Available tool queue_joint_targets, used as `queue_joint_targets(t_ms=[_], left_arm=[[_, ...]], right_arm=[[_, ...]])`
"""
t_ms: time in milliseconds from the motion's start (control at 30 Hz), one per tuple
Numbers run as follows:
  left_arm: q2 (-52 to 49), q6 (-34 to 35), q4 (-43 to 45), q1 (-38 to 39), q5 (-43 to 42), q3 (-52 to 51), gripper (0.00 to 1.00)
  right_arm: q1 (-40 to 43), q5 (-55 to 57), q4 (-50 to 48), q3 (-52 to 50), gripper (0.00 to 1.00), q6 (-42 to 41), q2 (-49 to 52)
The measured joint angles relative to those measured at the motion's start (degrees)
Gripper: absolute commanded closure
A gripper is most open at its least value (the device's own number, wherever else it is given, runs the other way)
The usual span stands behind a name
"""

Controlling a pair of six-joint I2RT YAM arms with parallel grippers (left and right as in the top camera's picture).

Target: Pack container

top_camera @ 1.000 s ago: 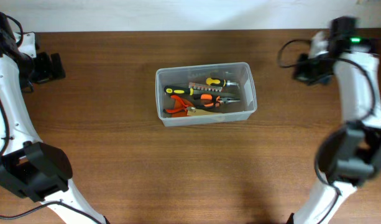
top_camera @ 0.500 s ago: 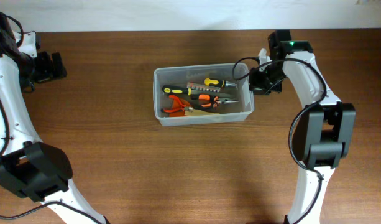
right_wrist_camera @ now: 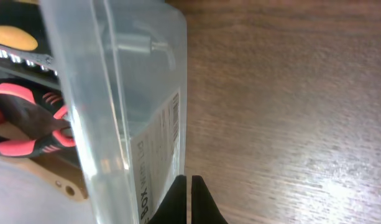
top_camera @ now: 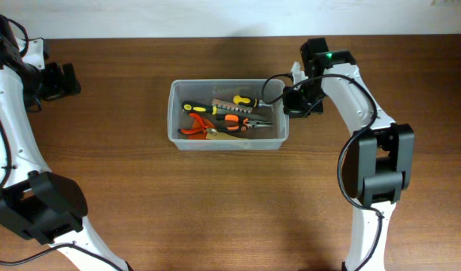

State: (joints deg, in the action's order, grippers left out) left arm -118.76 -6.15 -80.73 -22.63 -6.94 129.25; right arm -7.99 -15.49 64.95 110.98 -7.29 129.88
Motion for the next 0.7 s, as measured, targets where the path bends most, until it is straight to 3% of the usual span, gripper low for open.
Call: queue_joint_targets(t_ms=[67, 200, 433, 500, 633, 700], left_arm=[[0.0, 0.0, 0.0, 0.0, 0.0, 0.0, 0.01], [0.0, 0.0, 0.0, 0.0, 0.0, 0.0, 0.01], [0.0, 0.0, -0.02, 0.0, 0.0, 0.0, 0.01], [0.0, 0.0, 0.0, 0.0, 0.0, 0.0, 0.01], [0.0, 0.0, 0.0, 0.0, 0.0, 0.0, 0.01], [0.0, 0.0, 0.0, 0.0, 0.0, 0.0, 0.01]], right_arm=[[0.31, 1.07, -0.28, 0.04, 0.96, 0.57, 0.0], [3.06, 2.4, 1.05, 1.75, 0.66, 1.97, 0.0], [10.03, 3.61, 5.68, 8.7, 0.53, 7.26, -1.9], [10.29, 3.72, 6.75, 10.93, 0.5, 9.18, -4.7], [8.13, 3.78, 7.02, 15.21, 0.36, 12.9, -13.86], [6.19, 3.78, 6.73, 17.22, 0.19, 15.13, -19.61]])
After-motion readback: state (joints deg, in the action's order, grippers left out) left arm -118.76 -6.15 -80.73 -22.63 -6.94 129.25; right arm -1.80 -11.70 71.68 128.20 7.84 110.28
